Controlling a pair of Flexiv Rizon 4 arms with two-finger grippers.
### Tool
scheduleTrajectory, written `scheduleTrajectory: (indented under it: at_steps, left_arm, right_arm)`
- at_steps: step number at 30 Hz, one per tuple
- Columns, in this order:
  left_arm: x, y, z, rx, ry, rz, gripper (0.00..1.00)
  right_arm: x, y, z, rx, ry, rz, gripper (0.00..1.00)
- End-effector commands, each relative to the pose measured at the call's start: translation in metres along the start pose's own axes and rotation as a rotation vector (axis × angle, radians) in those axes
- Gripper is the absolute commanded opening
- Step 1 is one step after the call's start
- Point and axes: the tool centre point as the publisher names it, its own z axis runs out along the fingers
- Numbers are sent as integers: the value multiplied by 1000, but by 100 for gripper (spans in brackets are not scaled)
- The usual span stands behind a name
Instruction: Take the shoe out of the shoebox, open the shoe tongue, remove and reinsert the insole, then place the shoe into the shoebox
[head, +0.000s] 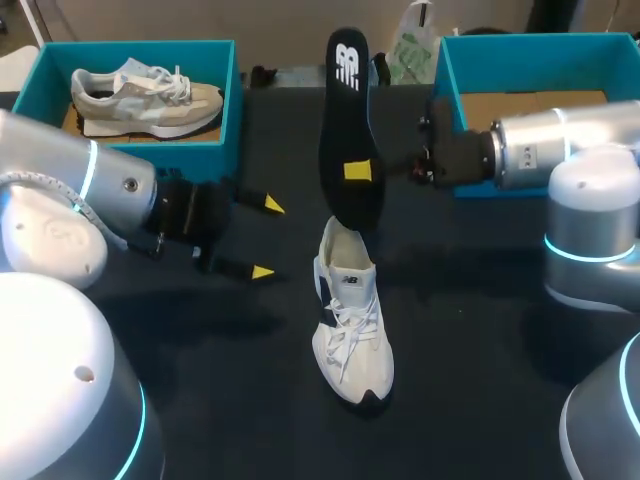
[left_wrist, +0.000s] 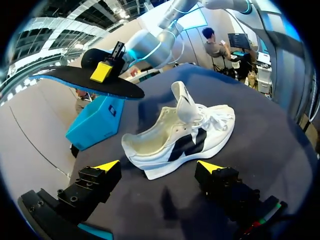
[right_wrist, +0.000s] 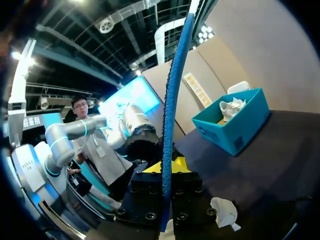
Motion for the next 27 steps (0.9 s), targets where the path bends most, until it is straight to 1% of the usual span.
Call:
scheduleTrajectory:
  at_steps: [1, 9, 18, 27]
  left_arm:
    - [-1, -1, 4, -39, 12, -6, 100]
    - [1, 4, 13, -67, 41, -32, 100]
    - [6, -2, 26, -69, 69, -65, 100]
    - [11, -1, 39, -80, 74, -131, 100]
  right_arm:
    - [-11, -6, 7, -6, 15, -1, 0]
    - [-21, -19, 8, -18, 30, -26, 0]
    - [-23, -28, 12, -33, 35, -17, 0]
    - [-25, -37, 16, -69, 34, -28, 0]
